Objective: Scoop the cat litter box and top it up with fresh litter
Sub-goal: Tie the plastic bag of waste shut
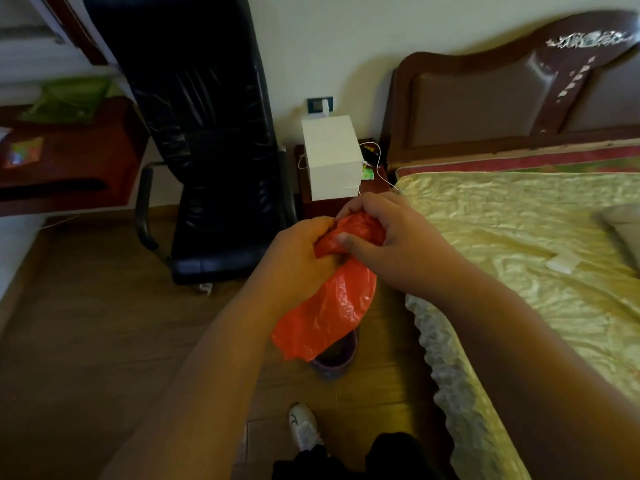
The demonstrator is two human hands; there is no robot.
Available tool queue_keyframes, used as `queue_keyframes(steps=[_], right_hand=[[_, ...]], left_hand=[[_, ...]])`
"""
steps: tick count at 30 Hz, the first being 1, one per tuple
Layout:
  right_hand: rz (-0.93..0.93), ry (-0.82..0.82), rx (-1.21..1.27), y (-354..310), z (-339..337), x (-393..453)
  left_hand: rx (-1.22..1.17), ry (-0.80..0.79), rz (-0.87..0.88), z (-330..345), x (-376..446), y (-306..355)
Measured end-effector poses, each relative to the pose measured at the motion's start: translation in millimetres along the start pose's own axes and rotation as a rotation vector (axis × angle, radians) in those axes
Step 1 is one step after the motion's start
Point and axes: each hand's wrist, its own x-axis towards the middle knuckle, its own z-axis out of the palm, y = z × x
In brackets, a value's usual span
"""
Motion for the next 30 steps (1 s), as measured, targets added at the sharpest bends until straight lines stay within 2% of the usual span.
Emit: queue_keyframes(steps=[6, 11, 15, 21, 30], right_hand=[[0.068, -0.073, 0.006, 38, 35, 42], [0.097, -0.161, -0.034, 96, 64, 82], [0.131, -0.24, -0.092, 158, 98, 110], [0.196, -0.272, -0.102, 263, 176, 125], [0.342, -0.394, -0.181, 414, 301, 122]], left_hand=[[-0.012, -0.052, -0.042, 5, 49, -55], [-0.046, -0.022, -0.064, 35, 90, -116], [-0.104, -0.026, -0.162, 78, 122, -173], [-0.145, -0.06, -0.28, 149, 157, -276], [-0.095, -0.092, -0.446, 263, 181, -440]])
